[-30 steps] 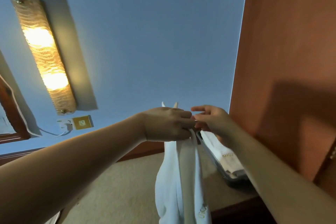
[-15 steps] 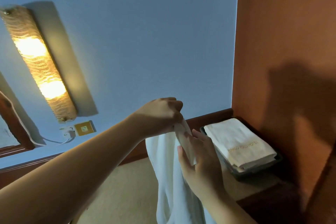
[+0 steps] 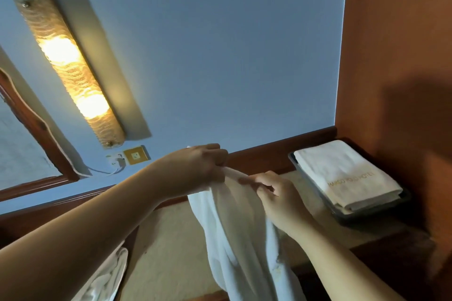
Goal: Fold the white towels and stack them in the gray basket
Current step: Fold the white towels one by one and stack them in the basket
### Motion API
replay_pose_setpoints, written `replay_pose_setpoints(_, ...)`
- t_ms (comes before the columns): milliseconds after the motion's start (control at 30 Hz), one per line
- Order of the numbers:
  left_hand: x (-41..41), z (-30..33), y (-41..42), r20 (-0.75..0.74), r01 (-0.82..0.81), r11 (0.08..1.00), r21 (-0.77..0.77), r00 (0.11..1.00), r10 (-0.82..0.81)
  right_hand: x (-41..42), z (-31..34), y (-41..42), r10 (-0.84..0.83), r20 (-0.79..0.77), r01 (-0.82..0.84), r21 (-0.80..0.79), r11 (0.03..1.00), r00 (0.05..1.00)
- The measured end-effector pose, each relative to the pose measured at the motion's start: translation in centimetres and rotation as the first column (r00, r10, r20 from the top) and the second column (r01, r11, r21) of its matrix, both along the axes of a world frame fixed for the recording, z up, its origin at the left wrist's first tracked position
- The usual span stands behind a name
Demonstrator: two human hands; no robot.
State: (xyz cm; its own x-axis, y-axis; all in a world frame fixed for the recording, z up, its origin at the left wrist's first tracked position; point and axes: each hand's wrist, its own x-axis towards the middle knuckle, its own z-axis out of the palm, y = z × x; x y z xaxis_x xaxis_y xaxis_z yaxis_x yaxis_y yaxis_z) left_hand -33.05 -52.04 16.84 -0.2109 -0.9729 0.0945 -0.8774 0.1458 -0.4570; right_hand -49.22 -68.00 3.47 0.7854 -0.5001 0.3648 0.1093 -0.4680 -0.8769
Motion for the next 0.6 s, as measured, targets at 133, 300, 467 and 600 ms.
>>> replay_pose_setpoints(133,0.0,-2.1,1.4,0.033,-0.018,0.998,0.068,0.999,0.016,0.6,0.4,-0.4,0.057,-0.118,-0.074,-0.148,0.986,0.991)
replay_pose_setpoints(300,-0.1,-3.2,1.8,-0.01,-0.02,0.999,0.042,1.0,0.02,1.0,-0.3,0.4,0.008,-0.119,-0.052,-0.366,0.929,0.993)
replay_pose_setpoints(467,0.8,-3.0,2.2,-0.141,-0.093,0.996,0.003,0.986,0.093,0.6,-1.1,-0.1,0.035,-0.058,-0.054,-0.358,0.932,0.998)
replay_pose_setpoints(600,0.3,-3.1,2.2,-0.174,-0.096,0.995,0.03,0.98,0.1,0.2,-0.8,-0.6,0.133,-0.134,-0.157,-0.183,0.971,0.982)
